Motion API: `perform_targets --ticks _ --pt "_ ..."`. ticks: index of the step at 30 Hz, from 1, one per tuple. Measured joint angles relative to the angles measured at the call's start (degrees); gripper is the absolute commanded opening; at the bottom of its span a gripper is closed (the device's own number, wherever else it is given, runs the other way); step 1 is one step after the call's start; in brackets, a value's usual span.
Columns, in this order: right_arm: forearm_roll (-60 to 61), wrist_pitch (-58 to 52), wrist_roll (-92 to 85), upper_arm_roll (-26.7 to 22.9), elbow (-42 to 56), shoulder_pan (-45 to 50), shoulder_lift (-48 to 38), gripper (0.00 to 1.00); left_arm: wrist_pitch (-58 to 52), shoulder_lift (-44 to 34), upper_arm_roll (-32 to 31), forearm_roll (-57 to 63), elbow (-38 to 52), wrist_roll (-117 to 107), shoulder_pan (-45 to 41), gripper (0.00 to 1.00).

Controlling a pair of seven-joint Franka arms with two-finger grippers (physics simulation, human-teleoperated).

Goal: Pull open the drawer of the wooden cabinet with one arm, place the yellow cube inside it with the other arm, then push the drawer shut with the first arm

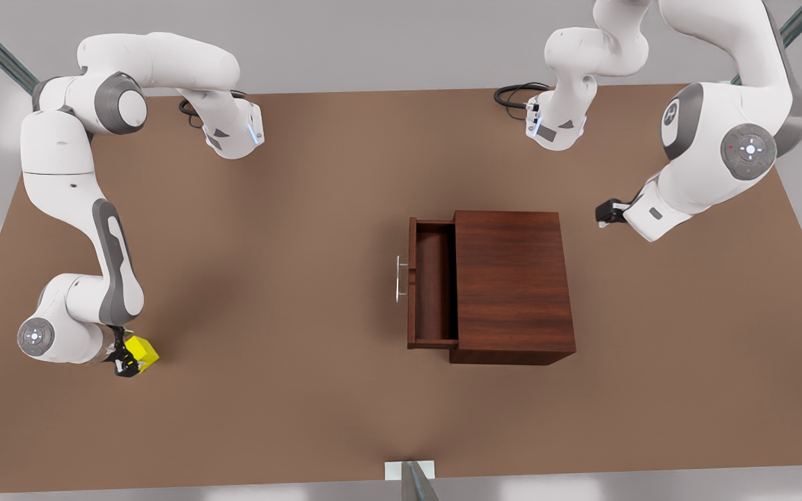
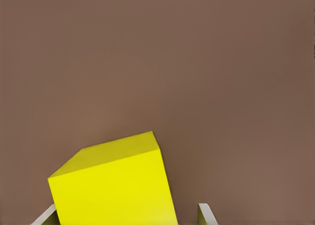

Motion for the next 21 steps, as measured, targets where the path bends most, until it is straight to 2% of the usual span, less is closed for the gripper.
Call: perform_targets --ticks 8,12,17,21 --pt "-0.1 0.0 0.7 0.0 -0.1 0.0 0.0 1.0 1.1 -1.9 -1.1 1.3 2.7 0.7 4.9 1.0" --pt "0.0 0.1 1.0 0.0 0.0 0.0 0.5 1.0 1.5 -3.2 -4.2 2.2 2.7 0.8 7.9 1.0" --pt "-0.3 1.5 1.3 0.2 0.3 -0.1 1.9 1.0 1.1 -5.1 -5.3 2.6 1.8 0.6 8.2 1.0" --pt "-2.3 2.8 1.5 3.7 0.4 -3.1 2.6 1.0 0.6 -5.6 -5.2 2.9 1.4 0.5 5.8 1.0"
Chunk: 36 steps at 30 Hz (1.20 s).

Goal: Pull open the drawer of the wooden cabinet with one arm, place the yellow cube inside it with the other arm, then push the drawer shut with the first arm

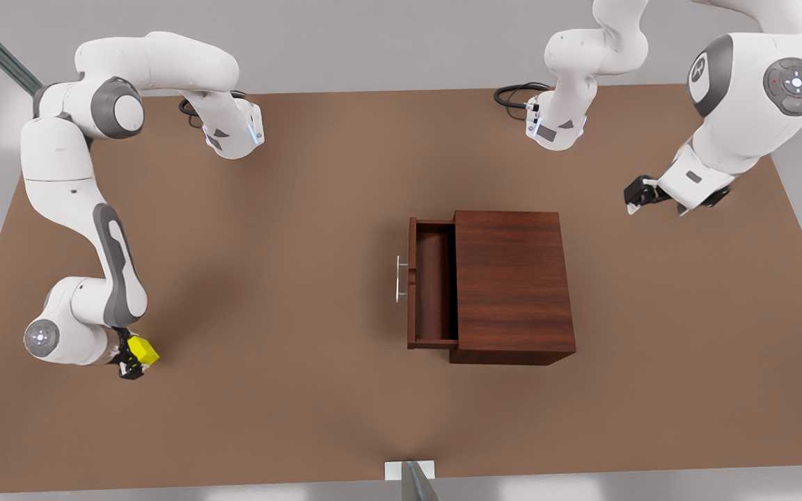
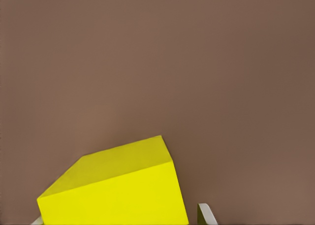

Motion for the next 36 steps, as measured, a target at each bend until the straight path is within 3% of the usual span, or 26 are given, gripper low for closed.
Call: perform_targets --ticks 3,5,7,9,12,23,27,32,34,36 --pt "-1.3 0.5 0.2 1.2 0.0 -1.1 0.2 0.99 -0.6 -1.4 0.0 1.0 -1.0 -0.1 -3.1 1.0" --pt "-1.7 0.7 0.3 1.3 0.0 -1.2 0.2 0.87 -0.9 -1.6 0.0 1.3 -1.3 -0.2 -5.3 1.0" --pt "-2.0 0.9 0.5 1.4 -0.1 -1.2 0.2 0.82 -1.2 -1.2 0.0 1.2 -1.7 -0.4 -6.9 1.0" --pt "-2.4 1.0 0.6 1.4 -0.1 -1.2 0.2 0.68 -1.8 -1.3 0.2 0.9 -1.9 -0.6 -7.7 1.0" --pt "-3.0 1.2 0.7 2.2 -0.2 -1.2 -0.1 0.62 -3.1 -0.6 0.5 0.1 -2.7 -0.8 -7.0 1.0" --pt "-0.5 -6.8 1.2 7.3 0.9 2.6 -9.1 0.62 -5.3 0.8 0.5 -0.6 -3.1 -2.2 -0.8 1.0" --pt "1.6 -12.3 3.2 7.4 6.4 7.5 -10.0 0.62 -5.9 0.2 0.5 -0.6 -2.7 -2.7 0.1 1.0" --pt "3.3 -18.4 8.3 11.1 10.4 10.8 -10.8 0.62 -6.3 0.1 0.6 -0.6 -2.7 -3.2 -1.5 1.0" --pt "5.3 -19.9 10.8 10.7 10.6 13.4 -11.7 0.62 -6.4 0.2 0.6 -0.6 -2.7 -3.3 -2.5 1.0" --pt "8.6 -21.0 13.6 6.5 10.6 18.8 -13.2 0.61 -6.5 0.2 0.6 -0.7 -2.7 -3.5 -3.7 1.0"
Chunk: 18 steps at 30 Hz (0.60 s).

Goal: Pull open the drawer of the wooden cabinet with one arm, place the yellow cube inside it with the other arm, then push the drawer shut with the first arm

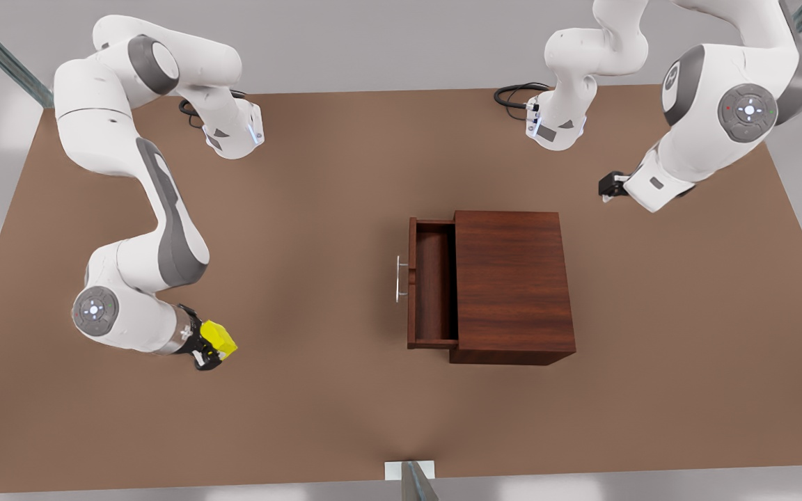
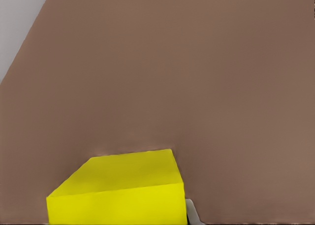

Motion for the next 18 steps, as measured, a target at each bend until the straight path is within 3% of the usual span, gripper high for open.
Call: perform_targets --ticks 2,4,12,18 --pt "4.4 -0.7 2.9 -6.6 0.0 7.0 -1.3 0.61 -0.1 0.0 0.0 0.0 0.1 -0.1 -1.2 1.0" --pt "7.8 -1.3 6.3 -9.6 0.0 12.0 -2.0 0.61 0.0 0.0 -0.1 -0.1 0.0 -0.3 -2.2 1.0" --pt "11.6 -2.3 22.9 -10.4 4.2 24.3 -2.2 0.62 -0.7 -0.1 2.4 -3.4 0.6 -0.1 -5.3 1.0" --pt "11.7 -1.6 35.8 -10.3 8.5 30.0 0.9 0.62 1.3 1.6 2.8 -5.1 0.8 1.1 -1.3 1.0"
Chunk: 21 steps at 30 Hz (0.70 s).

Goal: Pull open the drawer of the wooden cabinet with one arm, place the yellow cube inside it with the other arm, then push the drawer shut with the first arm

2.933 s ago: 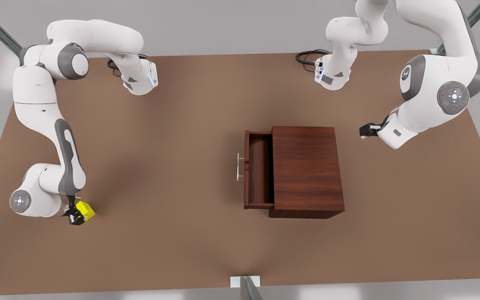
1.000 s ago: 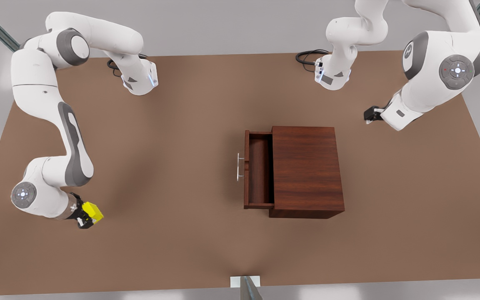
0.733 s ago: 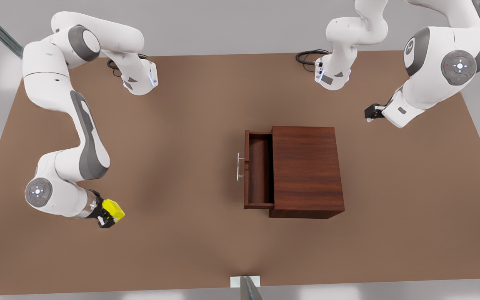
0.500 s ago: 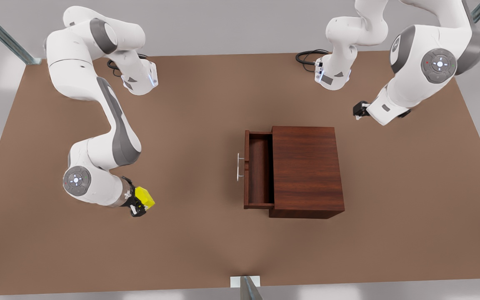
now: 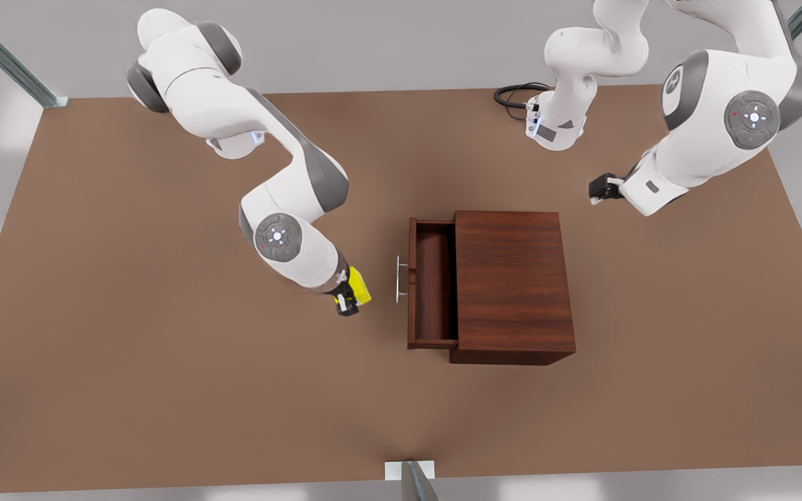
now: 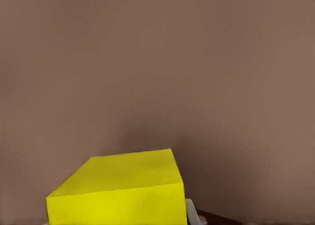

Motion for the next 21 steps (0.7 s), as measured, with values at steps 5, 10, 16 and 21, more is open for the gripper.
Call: perform_targets --ticks 5,10,16,21 --pt "0.0 1.9 10.1 0.5 3.3 4.5 2.9 0.63 1.2 0.2 -0.2 0.0 -0.4 0.7 4.0 1.0" --pt "-0.1 5.3 19.2 1.8 5.0 7.6 5.4 0.63 1.7 0.2 -0.4 0.0 -0.5 1.2 7.9 1.0" --pt "-0.2 10.2 28.5 1.4 8.6 11.6 10.0 0.64 1.9 0.2 -0.4 0.0 -0.5 1.7 12.4 1.0" --pt "-0.5 12.1 34.3 0.9 9.7 12.5 11.9 0.64 1.9 0.2 -0.4 0.0 -0.5 1.9 16.1 1.0"
